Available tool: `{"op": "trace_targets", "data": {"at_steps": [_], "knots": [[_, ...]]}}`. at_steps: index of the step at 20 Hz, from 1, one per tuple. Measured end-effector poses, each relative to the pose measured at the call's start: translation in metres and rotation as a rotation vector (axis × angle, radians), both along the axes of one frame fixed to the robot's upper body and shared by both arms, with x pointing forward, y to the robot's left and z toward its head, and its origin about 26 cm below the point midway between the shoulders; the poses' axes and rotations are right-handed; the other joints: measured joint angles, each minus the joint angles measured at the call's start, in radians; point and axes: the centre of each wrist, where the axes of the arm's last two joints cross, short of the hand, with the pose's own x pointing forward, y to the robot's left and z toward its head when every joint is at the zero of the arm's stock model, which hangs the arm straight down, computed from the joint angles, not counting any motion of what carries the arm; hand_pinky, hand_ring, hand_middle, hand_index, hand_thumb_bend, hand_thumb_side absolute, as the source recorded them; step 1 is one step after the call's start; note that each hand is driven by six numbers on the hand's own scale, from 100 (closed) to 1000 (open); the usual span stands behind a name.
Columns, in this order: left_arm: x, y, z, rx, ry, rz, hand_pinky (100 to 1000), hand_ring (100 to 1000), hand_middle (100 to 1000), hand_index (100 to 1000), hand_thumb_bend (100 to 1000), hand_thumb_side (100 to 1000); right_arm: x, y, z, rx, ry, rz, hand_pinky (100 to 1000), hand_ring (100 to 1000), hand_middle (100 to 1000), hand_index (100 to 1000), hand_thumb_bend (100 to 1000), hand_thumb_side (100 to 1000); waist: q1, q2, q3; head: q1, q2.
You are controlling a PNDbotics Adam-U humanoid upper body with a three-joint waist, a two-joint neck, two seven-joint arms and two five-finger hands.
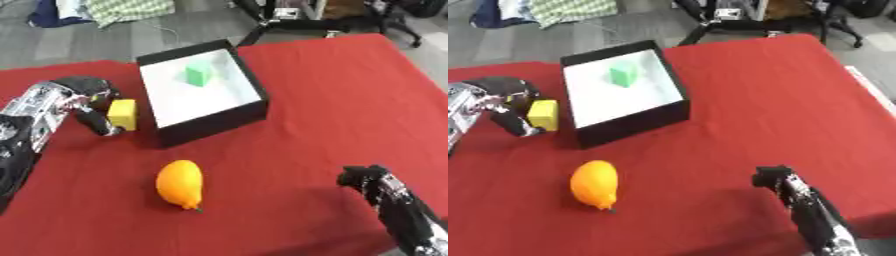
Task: Pick up objects on the table and place them in the box.
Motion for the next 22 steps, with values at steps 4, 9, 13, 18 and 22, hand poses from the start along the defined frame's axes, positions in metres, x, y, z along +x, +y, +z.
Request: {"op": "trace_targets", "data": {"at_steps": [4,9,13,18,22], "knots": [[0.000,-0.001,0.000,-0.015,-0.013,-0.016,752,584,527,713,228,315,0.000,0.000,0.000,0.000,0.000,0.000,1000,802,702,797,100,1000,0.000,0.000,0.000,-0.001,0.000],[-0.001,-0.004,0.017,-0.048,-0.063,-0.048,750,570,503,694,194,289,0.000,0.000,0.000,0.000,0.000,-0.001,1000,802,702,797,100,1000,0.000,0.000,0.001,-0.004,0.000],[-0.002,-0.004,0.058,-0.090,-0.165,-0.062,752,565,495,692,165,262,0.000,0.000,0.000,0.000,0.001,-0.001,1000,802,702,797,100,1000,0.000,0.000,0.003,-0.005,0.000],[-0.004,-0.015,0.104,-0.178,-0.294,-0.089,752,569,499,700,157,261,0.000,0.000,0.000,0.000,0.002,-0.001,1000,802,702,797,100,1000,0.000,0.000,0.003,-0.006,0.000],[0.000,-0.040,0.107,-0.206,-0.308,-0.137,755,591,524,720,193,290,0.000,0.000,0.000,0.000,0.003,0.001,1000,802,702,797,100,1000,0.000,0.000,-0.005,-0.002,0.000]]}}
